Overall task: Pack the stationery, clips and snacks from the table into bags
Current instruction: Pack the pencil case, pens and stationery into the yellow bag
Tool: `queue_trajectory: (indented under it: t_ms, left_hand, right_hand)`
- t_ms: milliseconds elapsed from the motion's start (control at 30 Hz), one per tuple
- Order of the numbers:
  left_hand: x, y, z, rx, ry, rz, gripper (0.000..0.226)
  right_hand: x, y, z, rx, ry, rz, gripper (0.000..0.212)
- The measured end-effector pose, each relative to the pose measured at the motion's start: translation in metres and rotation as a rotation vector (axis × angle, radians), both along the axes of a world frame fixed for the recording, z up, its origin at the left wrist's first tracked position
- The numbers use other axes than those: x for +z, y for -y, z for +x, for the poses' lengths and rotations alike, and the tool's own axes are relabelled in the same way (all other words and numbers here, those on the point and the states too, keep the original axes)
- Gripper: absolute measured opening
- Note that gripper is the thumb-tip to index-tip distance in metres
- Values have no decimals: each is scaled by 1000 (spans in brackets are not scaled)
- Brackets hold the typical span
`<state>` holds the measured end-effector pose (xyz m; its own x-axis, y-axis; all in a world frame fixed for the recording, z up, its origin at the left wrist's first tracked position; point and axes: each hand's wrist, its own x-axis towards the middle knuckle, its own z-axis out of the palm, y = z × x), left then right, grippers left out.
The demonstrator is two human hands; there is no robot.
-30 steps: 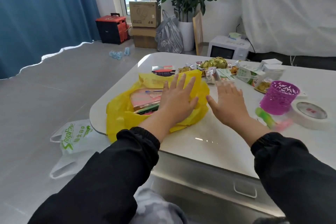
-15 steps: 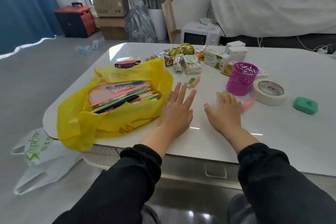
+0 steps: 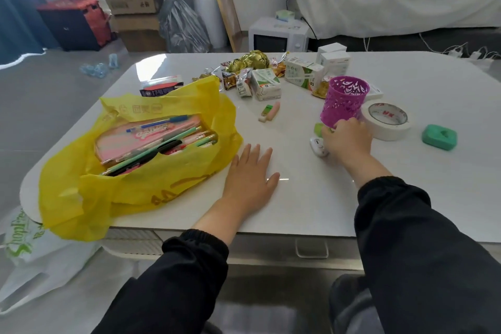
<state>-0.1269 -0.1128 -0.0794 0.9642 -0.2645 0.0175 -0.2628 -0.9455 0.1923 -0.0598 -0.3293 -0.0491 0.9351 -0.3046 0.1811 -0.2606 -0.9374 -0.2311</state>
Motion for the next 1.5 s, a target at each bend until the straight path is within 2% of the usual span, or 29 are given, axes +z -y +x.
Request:
queue_trajectory:
  t_ms: [133,333,600,767,867,1033,1167,1300,1500]
  left_hand:
    - [0,0,1,4,0,-1,61]
    - [-2,1,3,19,-12,16,62]
    - [3,11,21,88,-34,-62,65]
    - [25,28,66,128,107,-254,64]
    - [32,34,98,181,163,-267,54]
    - [32,44,140,348,-23,-168,54]
    - [25,45,164,405,1,-95,58]
    - [24,47,172,407,-31,-171,67]
    - [22,46,167,384,-35,-229,65]
  right_hand:
    - [-5,-5,7,18,-1,-27,52]
    - [0,-11,14,16,-61,-6,36]
    - [-3,-11,13,48,47,-54,33]
    - [-4,-14,15,45,81,31,30]
    - [-1,-19,13,48,82,127,28]
    - [-6,-23,16,157,84,193,29]
    - [-11,-22,19,182,114,188,23]
    - [-13,-22,21,189,101,189,24]
    - [-9,-26,22,180,123,204,22]
